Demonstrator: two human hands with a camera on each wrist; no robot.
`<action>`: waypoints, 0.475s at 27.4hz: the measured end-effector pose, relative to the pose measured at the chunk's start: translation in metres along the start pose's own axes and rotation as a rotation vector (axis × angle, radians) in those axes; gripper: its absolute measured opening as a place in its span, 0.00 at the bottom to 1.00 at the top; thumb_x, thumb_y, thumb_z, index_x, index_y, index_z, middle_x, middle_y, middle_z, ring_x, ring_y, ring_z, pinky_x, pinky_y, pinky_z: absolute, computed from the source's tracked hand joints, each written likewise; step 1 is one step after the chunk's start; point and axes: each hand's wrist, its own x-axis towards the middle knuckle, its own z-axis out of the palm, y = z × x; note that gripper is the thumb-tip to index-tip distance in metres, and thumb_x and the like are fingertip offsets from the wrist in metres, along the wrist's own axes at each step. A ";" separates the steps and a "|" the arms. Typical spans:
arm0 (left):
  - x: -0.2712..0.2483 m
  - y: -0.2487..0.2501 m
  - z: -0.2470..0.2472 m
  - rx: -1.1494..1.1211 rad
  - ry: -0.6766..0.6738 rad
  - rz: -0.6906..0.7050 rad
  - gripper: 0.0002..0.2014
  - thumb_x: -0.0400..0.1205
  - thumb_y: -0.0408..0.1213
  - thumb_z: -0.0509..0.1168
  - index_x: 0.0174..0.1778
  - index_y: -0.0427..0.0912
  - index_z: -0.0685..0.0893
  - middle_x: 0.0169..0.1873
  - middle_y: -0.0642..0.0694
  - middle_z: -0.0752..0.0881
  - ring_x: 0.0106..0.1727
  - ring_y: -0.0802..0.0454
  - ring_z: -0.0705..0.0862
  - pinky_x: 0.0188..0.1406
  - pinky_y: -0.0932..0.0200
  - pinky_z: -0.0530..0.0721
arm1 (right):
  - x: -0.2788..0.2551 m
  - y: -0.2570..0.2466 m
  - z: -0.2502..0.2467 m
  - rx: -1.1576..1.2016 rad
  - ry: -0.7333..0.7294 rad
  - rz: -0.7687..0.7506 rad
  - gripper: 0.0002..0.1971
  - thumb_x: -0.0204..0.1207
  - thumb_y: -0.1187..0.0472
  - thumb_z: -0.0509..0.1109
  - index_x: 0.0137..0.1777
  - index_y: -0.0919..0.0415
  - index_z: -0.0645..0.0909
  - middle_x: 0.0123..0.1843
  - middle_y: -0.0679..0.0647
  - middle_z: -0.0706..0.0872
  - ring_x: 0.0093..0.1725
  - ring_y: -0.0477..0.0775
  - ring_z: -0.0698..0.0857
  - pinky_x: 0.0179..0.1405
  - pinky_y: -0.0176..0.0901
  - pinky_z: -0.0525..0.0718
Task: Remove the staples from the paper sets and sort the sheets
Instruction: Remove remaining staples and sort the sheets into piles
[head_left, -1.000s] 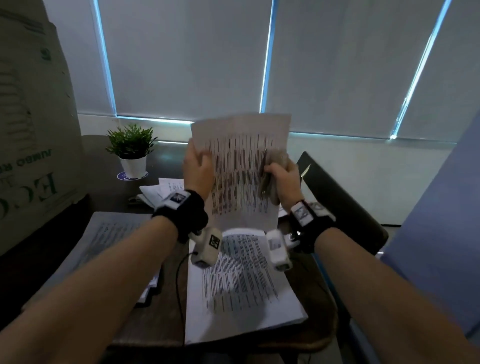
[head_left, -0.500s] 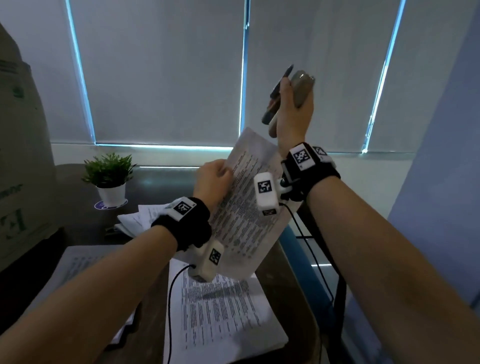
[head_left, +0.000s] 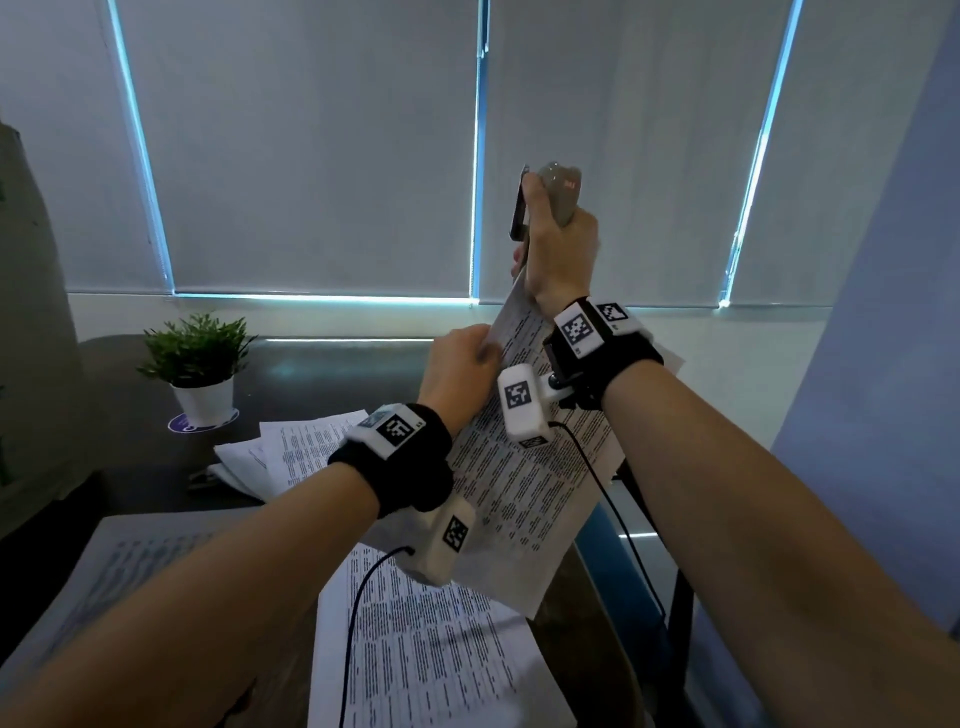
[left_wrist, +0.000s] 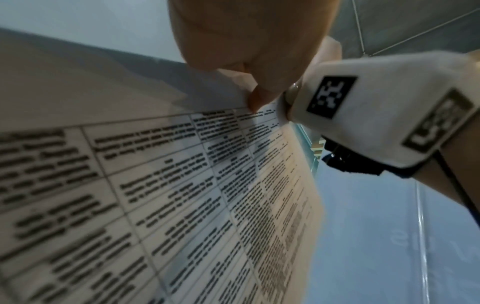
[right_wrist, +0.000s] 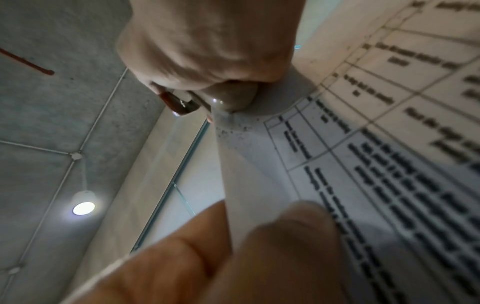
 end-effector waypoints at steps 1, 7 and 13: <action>-0.001 -0.001 0.003 -0.016 -0.004 0.007 0.15 0.84 0.31 0.59 0.29 0.42 0.73 0.27 0.48 0.78 0.28 0.54 0.73 0.29 0.60 0.67 | 0.002 0.004 0.000 -0.021 -0.006 -0.001 0.23 0.77 0.45 0.74 0.30 0.63 0.78 0.24 0.57 0.80 0.18 0.54 0.79 0.21 0.41 0.78; -0.017 -0.069 0.018 -0.182 -0.306 -0.206 0.08 0.81 0.31 0.62 0.55 0.45 0.77 0.48 0.42 0.86 0.49 0.45 0.86 0.46 0.48 0.87 | 0.016 0.033 -0.007 0.025 0.143 -0.055 0.18 0.77 0.47 0.74 0.36 0.61 0.80 0.26 0.56 0.84 0.20 0.51 0.81 0.23 0.43 0.81; 0.005 -0.177 0.043 -0.022 -0.232 -0.651 0.07 0.84 0.25 0.55 0.46 0.37 0.76 0.46 0.34 0.82 0.47 0.47 0.76 0.36 0.69 0.81 | 0.008 0.119 -0.021 0.059 0.197 0.109 0.13 0.77 0.47 0.74 0.39 0.54 0.80 0.35 0.57 0.87 0.32 0.55 0.86 0.39 0.56 0.90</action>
